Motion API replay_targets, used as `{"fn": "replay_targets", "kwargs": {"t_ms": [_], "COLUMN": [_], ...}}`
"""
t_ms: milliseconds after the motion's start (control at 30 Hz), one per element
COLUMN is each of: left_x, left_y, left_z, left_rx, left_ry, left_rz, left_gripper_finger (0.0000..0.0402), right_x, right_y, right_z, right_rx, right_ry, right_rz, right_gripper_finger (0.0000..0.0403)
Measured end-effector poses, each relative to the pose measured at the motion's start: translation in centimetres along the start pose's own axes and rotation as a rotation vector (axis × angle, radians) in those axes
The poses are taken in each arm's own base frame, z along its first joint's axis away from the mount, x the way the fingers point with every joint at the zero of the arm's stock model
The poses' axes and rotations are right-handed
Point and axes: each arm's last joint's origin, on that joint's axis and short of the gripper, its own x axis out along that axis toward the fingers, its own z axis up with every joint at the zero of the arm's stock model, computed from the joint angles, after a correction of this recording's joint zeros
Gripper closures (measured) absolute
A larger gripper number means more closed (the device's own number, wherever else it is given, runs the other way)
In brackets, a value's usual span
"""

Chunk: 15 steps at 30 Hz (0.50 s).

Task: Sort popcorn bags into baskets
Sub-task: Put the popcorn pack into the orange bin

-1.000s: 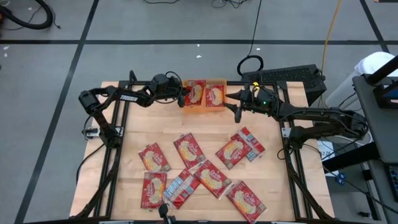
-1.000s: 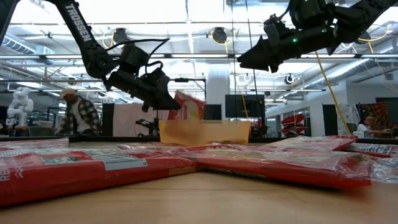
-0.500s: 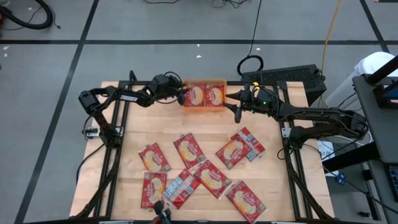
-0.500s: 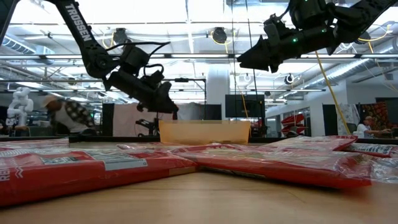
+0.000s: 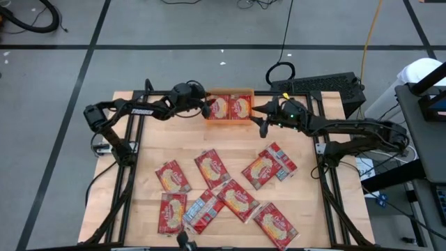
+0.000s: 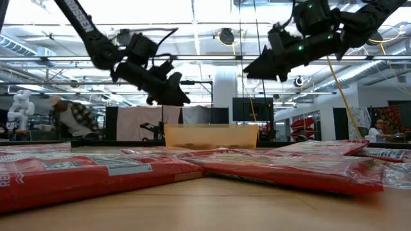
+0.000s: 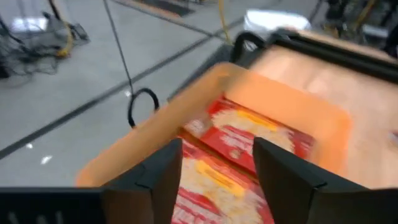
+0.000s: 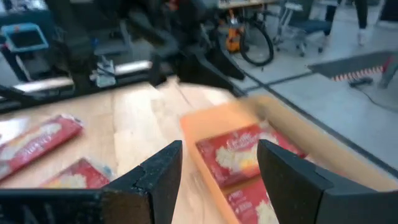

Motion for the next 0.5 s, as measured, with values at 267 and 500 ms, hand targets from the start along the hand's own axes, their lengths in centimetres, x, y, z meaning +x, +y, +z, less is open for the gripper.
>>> {"fn": "replay_targets", "kwargs": {"t_ms": [267,500], "left_x": [-3.1,-7.3], "left_y": [-4.4,-9.1], "left_z": [1.5,-1.8], "left_rx": [0.079,0.093], "left_ry": [0.105,0.17], "left_rz": [-0.109,-0.278], "left_gripper_finger": [0.0277,0.0298], "right_x": [1.1,1.1], "right_y": [2.1,4.3], "right_z": [-2.1,-2.4], "right_rx": [0.008,-0.033], "right_ry": [0.129,0.14], "right_rz": [0.083,0.167], "right_gripper_finger": [0.02,0.02]}}
